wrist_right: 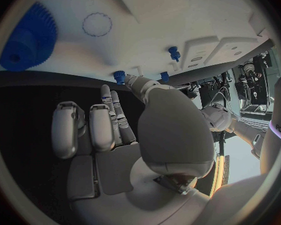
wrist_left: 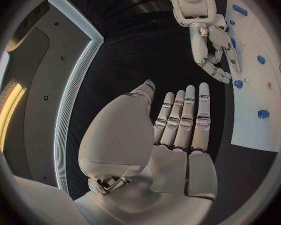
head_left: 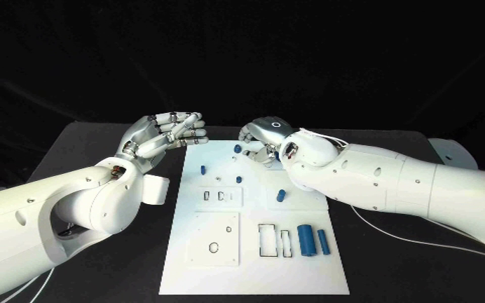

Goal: Assemble the parts on the task board

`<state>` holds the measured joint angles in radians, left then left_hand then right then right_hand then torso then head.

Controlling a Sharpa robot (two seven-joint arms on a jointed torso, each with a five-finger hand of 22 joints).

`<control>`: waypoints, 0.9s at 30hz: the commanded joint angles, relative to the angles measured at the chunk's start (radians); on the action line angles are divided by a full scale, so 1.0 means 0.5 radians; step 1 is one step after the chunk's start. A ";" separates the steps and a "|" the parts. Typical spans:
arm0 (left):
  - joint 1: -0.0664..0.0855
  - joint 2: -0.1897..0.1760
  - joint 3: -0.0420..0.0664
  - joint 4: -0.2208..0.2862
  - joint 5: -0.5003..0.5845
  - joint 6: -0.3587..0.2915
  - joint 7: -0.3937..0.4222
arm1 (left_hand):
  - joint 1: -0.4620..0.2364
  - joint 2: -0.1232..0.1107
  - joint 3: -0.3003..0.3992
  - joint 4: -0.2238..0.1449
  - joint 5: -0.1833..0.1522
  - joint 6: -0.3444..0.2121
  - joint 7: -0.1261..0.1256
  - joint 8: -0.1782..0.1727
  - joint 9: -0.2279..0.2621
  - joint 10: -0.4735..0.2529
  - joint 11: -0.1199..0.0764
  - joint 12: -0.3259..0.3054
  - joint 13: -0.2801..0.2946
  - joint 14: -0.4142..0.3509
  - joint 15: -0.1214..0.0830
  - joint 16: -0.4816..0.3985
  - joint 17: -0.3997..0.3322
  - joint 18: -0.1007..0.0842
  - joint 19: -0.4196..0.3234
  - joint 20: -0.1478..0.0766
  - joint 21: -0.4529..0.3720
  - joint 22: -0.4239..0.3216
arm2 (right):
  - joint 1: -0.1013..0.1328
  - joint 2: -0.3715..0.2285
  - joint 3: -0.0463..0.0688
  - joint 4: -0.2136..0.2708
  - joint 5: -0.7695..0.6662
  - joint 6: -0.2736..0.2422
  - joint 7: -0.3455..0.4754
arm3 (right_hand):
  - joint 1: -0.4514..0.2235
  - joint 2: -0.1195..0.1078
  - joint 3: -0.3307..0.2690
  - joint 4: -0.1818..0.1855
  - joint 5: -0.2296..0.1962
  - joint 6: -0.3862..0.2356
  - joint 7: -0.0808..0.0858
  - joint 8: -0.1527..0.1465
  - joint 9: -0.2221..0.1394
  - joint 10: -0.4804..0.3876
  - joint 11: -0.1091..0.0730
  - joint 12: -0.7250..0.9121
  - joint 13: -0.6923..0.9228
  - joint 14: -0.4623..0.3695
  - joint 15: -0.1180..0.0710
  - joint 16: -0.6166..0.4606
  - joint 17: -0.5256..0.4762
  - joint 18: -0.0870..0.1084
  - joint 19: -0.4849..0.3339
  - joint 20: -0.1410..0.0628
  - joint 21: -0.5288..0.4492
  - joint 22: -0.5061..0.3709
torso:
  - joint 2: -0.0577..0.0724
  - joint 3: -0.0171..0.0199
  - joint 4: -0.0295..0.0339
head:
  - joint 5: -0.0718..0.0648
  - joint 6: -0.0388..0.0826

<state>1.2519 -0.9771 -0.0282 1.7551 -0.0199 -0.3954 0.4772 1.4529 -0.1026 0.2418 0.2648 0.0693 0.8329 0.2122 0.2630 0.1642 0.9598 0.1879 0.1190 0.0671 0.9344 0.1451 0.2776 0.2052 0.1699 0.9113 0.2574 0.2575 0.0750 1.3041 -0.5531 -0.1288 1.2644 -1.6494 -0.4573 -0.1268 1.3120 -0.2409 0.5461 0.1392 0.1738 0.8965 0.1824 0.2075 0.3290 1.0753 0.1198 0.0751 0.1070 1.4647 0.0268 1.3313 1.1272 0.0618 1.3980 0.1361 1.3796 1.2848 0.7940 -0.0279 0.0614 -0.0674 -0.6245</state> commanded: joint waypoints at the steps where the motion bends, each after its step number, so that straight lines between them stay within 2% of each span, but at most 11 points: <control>1: 0.003 -0.003 0.002 -0.001 -0.009 0.039 0.011 | 0.010 0.003 0.012 0.001 -0.011 0.002 0.058 -0.010 -0.002 0.003 0.008 -0.011 -0.002 0.009 0.008 -0.005 0.003 0.029 0.012 -0.003 -0.002 -0.003 | 0.016 -0.101 0.009 0.111 0.030 -0.076 -0.019 | 0.008 -0.001 -0.006 0.000 0.009 0.042 -0.003 0.013 0.010 0.070 -0.014 0.037 0.008 0.028 0.003 0.004 0.015 0.002 0.033 -0.005 0.025 0.037 | -0.004 0.0017 -0.011 | 0.001 0.010; 5: 0.003 -0.009 0.002 -0.004 -0.009 0.044 0.010 | 0.010 0.003 0.012 0.001 -0.011 0.002 0.058 -0.011 -0.002 0.003 0.008 -0.012 -0.002 0.009 0.009 -0.006 0.003 0.029 0.013 -0.003 -0.003 -0.004 | 0.048 -0.276 0.018 0.242 0.230 -0.027 -0.004 | 0.007 0.003 0.018 0.000 0.008 0.086 -0.023 0.020 0.022 0.284 -0.056 0.127 0.050 0.065 -0.028 0.080 0.128 -0.032 0.124 -0.030 0.125 0.187 | -0.009 0.0050 -0.024 | -0.004 0.021; 8: 0.003 -0.010 0.002 -0.007 -0.009 0.047 0.010 | 0.010 0.003 0.012 0.001 -0.011 0.002 0.058 -0.011 -0.002 0.003 0.008 -0.012 -0.002 0.009 0.009 -0.006 0.003 0.029 0.013 -0.003 -0.003 -0.004 | 0.065 -0.388 0.022 0.296 0.425 0.073 -0.001 | -0.018 -0.033 -0.016 0.000 0.026 0.073 -0.048 0.010 0.025 0.455 -0.096 0.215 0.118 0.083 -0.061 0.125 0.192 -0.054 0.180 -0.059 0.191 0.284 | -0.012 0.0061 -0.030 | -0.010 0.023; 9: 0.003 -0.010 0.002 -0.009 -0.009 0.048 0.010 | 0.010 0.003 0.012 0.001 -0.011 0.002 0.058 -0.011 -0.002 0.003 0.008 -0.012 -0.002 0.009 0.009 -0.006 0.003 0.029 0.013 -0.003 -0.003 -0.004 | 0.069 -0.426 0.022 0.308 0.497 0.119 -0.003 | -0.053 -0.072 -0.072 0.007 0.049 0.039 -0.060 -0.001 0.024 0.544 -0.111 0.287 0.174 0.096 -0.073 0.157 0.242 -0.068 0.212 -0.072 0.230 0.341 | -0.013 0.0072 -0.034 | -0.012 0.024; 10: 0.003 -0.010 0.001 -0.011 -0.009 0.048 0.009 | 0.010 0.003 0.013 0.001 -0.011 0.002 0.057 -0.011 -0.002 0.004 0.008 -0.012 -0.002 0.009 0.009 -0.006 0.004 0.029 0.013 -0.003 -0.003 -0.004 | 0.072 -0.460 0.023 0.318 0.557 0.163 -0.006 | -0.060 -0.065 -0.168 0.005 0.083 0.007 -0.071 0.014 0.042 0.517 -0.120 0.387 0.306 0.101 -0.087 0.180 0.267 -0.073 0.227 -0.097 0.250 0.371 | -0.013 0.0078 -0.036 | -0.014 0.024; 12: 0.003 -0.010 0.001 -0.014 -0.009 0.049 0.009 | 0.010 0.002 0.013 0.001 -0.012 0.002 0.057 -0.011 -0.002 0.004 0.008 -0.012 -0.002 0.008 0.009 -0.007 0.004 0.029 0.013 -0.003 -0.003 -0.004 | 0.077 -0.510 0.024 0.326 0.634 0.228 -0.014 | -0.049 -0.044 -0.316 0.023 0.087 -0.041 -0.082 0.056 0.078 0.451 -0.134 0.627 0.593 0.105 -0.093 0.206 0.297 -0.083 0.247 -0.098 0.275 0.410 | -0.013 0.0091 -0.041 | -0.015 0.026; 13: 0.003 -0.010 0.001 -0.015 -0.009 0.049 0.008 | 0.010 0.002 0.013 0.001 -0.012 0.002 0.057 -0.011 -0.002 0.004 0.008 -0.012 -0.002 0.008 0.009 -0.007 0.004 0.029 0.013 -0.003 -0.003 -0.004 | 0.079 -0.535 0.024 0.326 0.668 0.262 -0.021 | -0.020 -0.019 -0.430 0.060 0.087 -0.075 -0.083 0.105 0.111 0.337 -0.129 0.878 0.887 0.109 -0.098 0.226 0.322 -0.091 0.266 -0.096 0.297 0.445 | -0.013 0.0108 -0.043 | -0.016 0.025; 14: 0.003 -0.009 0.001 -0.017 -0.009 0.050 0.008 | 0.010 0.002 0.013 0.001 -0.012 0.002 0.057 -0.011 -0.002 0.004 0.008 -0.012 -0.002 0.008 0.009 -0.007 0.004 0.029 0.013 -0.003 -0.003 -0.004 | 0.080 -0.552 0.024 0.323 0.689 0.284 -0.027 | 0.006 0.004 -0.477 0.091 0.097 -0.093 -0.088 0.135 0.128 0.271 -0.130 1.100 1.136 0.115 -0.084 0.244 0.345 -0.096 0.281 -0.106 0.313 0.470 | -0.013 0.0121 -0.046 | -0.015 0.025; 17: 0.003 -0.008 0.001 -0.019 -0.009 0.051 0.008 | 0.010 0.002 0.013 0.001 -0.012 0.002 0.057 -0.011 -0.002 0.004 0.008 -0.012 -0.002 0.008 0.009 -0.007 0.004 0.029 0.013 -0.003 -0.003 -0.004 | 0.081 -0.576 0.025 0.316 0.719 0.321 -0.037 | 0.042 0.017 -0.532 0.129 0.099 -0.122 -0.078 0.168 0.144 0.364 -0.122 1.586 1.613 0.125 -0.095 0.276 0.399 -0.108 0.308 -0.088 0.342 0.514 | -0.012 0.0130 -0.047 | -0.016 0.025; 19: 0.003 -0.007 0.001 -0.020 -0.009 0.052 0.008 | 0.010 0.002 0.013 0.001 -0.012 0.002 0.057 -0.011 -0.002 0.004 0.008 -0.012 -0.002 0.008 0.009 -0.007 0.004 0.029 0.013 -0.003 -0.003 -0.004 | 0.082 -0.586 0.025 0.309 0.736 0.349 -0.046 | 0.078 0.028 -0.580 0.175 0.108 -0.151 -0.071 0.200 0.157 0.430 -0.117 1.919 1.944 0.134 -0.083 0.309 0.457 -0.115 0.325 -0.083 0.360 0.541 | -0.011 0.0106 -0.040 | -0.023 0.023; 27: 0.003 -0.006 0.001 -0.022 -0.009 0.052 0.007 | 0.010 0.002 0.013 0.001 -0.012 0.002 0.057 -0.011 -0.002 0.004 0.008 -0.012 -0.002 0.008 0.009 -0.007 0.004 0.029 0.013 -0.003 -0.003 -0.004 | 0.074 -0.539 0.022 0.259 0.730 0.388 -0.072 | 0.134 0.048 -0.665 0.256 0.102 -0.204 -0.056 0.235 0.165 0.518 -0.103 2.231 2.251 0.147 -0.065 0.350 0.539 -0.119 0.335 -0.070 0.371 0.557 | -0.010 0.0096 -0.035 | -0.021 0.017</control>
<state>1.2521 -0.9822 -0.0284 1.7431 -0.0200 -0.3884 0.4754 1.4529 -0.1026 0.2418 0.2648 0.0693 0.8329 0.2122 0.2629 0.1643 0.9598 0.1879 0.1191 0.0671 0.9345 0.1451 0.2776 0.2059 0.1697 0.9113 0.2574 0.2575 0.0743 1.3427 -0.8275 -0.1176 1.3978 -1.3033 -0.3093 -0.1472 1.3706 -0.2150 0.2179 0.2689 0.2229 0.8012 0.1550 0.3213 0.4103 1.3266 0.0669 1.1881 1.2299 1.4647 -0.0125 1.5035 1.3082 0.0136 1.4663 0.0930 1.5592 1.3080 0.7888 -0.0225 0.0418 -0.0778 -0.6141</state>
